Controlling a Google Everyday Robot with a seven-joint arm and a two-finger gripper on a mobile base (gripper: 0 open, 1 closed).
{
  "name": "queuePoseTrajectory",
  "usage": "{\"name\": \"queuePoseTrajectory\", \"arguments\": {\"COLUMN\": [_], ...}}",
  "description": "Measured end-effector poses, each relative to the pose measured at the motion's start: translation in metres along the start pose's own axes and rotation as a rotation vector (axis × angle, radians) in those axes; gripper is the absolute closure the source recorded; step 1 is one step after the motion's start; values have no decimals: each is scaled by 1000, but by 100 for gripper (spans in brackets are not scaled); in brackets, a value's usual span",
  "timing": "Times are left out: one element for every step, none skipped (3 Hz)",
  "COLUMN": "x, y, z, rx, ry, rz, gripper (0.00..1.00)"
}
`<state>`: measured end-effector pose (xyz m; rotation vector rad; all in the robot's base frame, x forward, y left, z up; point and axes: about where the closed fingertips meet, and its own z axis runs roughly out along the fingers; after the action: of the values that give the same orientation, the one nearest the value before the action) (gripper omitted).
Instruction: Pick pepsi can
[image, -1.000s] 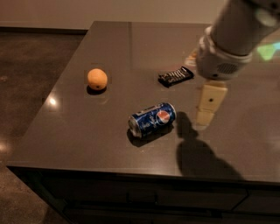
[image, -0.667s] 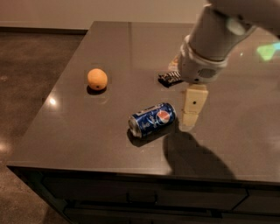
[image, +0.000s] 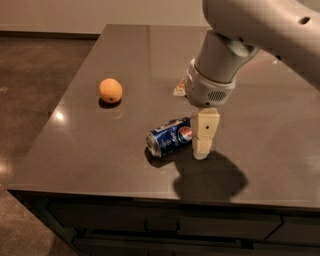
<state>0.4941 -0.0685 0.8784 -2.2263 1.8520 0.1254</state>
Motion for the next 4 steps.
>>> {"name": "queuePoseTrajectory", "arguments": {"x": [-5,-9,-12,-16], "y": [6,11,15,18], "z": [14,21,26,26], "rx": [-45,-80,-103,-113], "ry": [6,6,2,-2], "rz": [-54,-94,-122,-143], "gripper": [0,14,37,61]}}
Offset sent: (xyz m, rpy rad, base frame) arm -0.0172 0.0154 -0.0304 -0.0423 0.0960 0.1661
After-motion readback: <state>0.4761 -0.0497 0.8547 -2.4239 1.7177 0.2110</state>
